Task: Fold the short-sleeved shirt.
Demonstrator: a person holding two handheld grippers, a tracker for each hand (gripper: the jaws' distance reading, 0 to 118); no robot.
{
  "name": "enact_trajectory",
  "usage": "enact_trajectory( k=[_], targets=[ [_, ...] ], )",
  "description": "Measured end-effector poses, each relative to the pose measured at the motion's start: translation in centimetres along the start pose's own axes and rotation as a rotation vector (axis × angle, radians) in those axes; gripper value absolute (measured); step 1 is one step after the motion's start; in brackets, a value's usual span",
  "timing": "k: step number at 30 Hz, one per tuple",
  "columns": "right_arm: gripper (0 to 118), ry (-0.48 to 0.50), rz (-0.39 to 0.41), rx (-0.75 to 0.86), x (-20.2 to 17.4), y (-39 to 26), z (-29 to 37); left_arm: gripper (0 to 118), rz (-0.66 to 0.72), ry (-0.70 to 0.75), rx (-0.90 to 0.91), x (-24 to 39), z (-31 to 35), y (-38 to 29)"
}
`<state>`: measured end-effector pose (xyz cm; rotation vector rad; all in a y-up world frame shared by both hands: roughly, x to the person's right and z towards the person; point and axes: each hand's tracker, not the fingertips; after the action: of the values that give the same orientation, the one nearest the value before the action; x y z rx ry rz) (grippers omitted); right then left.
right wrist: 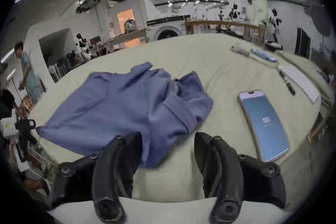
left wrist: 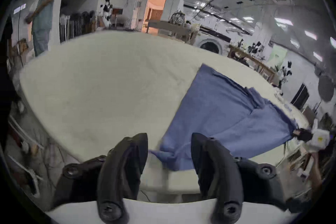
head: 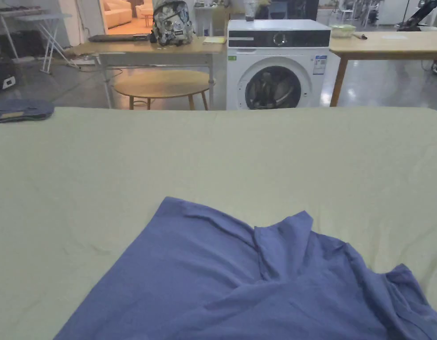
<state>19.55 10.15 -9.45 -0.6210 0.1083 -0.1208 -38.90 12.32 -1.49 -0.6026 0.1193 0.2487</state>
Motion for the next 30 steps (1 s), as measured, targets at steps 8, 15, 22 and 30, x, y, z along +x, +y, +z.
enact_trajectory(
  k=[8,15,22,30],
  targets=[
    [62,0.07,0.027,0.252,-4.1,7.2,5.6,50,-0.179,-0.082,0.37,7.5,7.2,6.1],
    [0,0.156,0.131,0.316,-8.4,8.8,5.3,2,-0.209,-0.179,0.429,10.5,7.3,7.4],
    [0,0.169,0.173,0.255,-9.7,7.2,4.4,0,-0.153,-0.147,0.293,8.7,5.1,6.9],
    [0,0.188,0.14,0.212,-7.6,5.7,3.4,53,0.083,-0.073,0.013,0.2,-0.6,2.8]
  ],
)
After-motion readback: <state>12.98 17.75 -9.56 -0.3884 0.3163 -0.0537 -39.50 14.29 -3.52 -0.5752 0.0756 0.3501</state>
